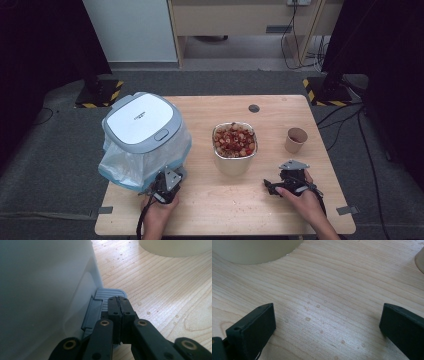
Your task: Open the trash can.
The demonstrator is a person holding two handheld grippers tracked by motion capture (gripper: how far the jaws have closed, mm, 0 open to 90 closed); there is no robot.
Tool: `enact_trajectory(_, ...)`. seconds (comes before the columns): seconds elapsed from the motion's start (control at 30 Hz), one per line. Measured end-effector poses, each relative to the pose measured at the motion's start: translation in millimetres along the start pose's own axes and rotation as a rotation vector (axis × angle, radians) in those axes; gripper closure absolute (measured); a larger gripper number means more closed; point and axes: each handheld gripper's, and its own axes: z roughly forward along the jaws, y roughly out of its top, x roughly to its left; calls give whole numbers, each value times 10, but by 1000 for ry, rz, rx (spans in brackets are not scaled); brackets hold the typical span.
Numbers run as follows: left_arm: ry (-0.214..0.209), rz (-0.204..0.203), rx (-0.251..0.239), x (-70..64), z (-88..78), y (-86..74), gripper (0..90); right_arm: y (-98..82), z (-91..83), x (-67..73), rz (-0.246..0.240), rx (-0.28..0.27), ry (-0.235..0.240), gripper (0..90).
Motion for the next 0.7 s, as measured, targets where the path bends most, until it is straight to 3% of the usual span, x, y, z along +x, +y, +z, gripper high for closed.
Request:
enact_trajectory(0.33, -9, -17, 16, 4, 32, -19, 885, -1, -1, 1, 1, -1, -2, 10)
enact_trajectory(0.57, -32, -62, 33, 26, 69, -52, 884, -3, -5, 7, 11, -1, -5, 11)
enact_trajectory(0.7, -31, -61, 34, 25, 68, -52, 884, -3, -10, 4, 14, 3, -3, 14)
